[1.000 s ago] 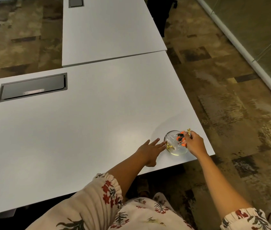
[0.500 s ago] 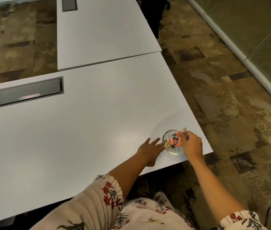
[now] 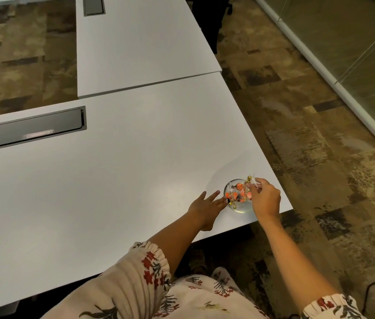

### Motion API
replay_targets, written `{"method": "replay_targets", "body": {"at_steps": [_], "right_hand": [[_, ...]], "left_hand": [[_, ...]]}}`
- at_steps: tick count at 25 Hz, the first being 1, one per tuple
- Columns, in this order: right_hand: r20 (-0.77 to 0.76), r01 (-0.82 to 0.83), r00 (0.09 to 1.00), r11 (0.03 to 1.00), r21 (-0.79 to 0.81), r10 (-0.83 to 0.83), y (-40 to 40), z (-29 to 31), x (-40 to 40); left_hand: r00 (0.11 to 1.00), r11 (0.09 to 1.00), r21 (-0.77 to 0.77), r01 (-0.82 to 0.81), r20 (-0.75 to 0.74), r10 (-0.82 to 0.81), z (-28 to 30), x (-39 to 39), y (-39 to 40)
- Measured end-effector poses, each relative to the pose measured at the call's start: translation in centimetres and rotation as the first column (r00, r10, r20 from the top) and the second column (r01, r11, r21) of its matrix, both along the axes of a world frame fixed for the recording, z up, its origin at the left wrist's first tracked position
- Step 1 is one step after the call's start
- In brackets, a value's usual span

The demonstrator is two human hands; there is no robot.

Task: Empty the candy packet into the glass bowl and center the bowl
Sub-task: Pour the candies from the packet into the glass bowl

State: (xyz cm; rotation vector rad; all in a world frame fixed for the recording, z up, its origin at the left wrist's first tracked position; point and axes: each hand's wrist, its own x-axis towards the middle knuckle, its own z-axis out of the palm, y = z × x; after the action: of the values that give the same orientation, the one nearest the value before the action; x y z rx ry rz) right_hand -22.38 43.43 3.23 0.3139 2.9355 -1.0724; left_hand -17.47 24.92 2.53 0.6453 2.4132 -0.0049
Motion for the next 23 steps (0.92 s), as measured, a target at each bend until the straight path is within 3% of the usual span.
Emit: {"method": "replay_targets", "body": {"at_steps": [10, 18, 23], "right_hand": [[-0.106, -0.010, 0.994, 0.997, 0.081, 0.019, -0.5, 0.6, 0.9], [-0.193, -0.058, 0.980, 0.998, -0.009, 0.055, -0.1, 1.4, 0.7], [-0.228, -0.009, 0.974, 0.998, -0.064, -0.005, 0.1, 1.8, 0.4]], "left_hand": [[0.999, 0.998, -0.037, 0.049, 0.002, -0.049, 0.1, -0.3, 0.1], [0.998, 0.997, -0.030, 0.067, 0.008, -0.066, 0.0, -0.4, 0.0], [0.998, 0.998, -0.005, 0.066, 0.026, -0.066, 0.2, -0.5, 0.1]]}}
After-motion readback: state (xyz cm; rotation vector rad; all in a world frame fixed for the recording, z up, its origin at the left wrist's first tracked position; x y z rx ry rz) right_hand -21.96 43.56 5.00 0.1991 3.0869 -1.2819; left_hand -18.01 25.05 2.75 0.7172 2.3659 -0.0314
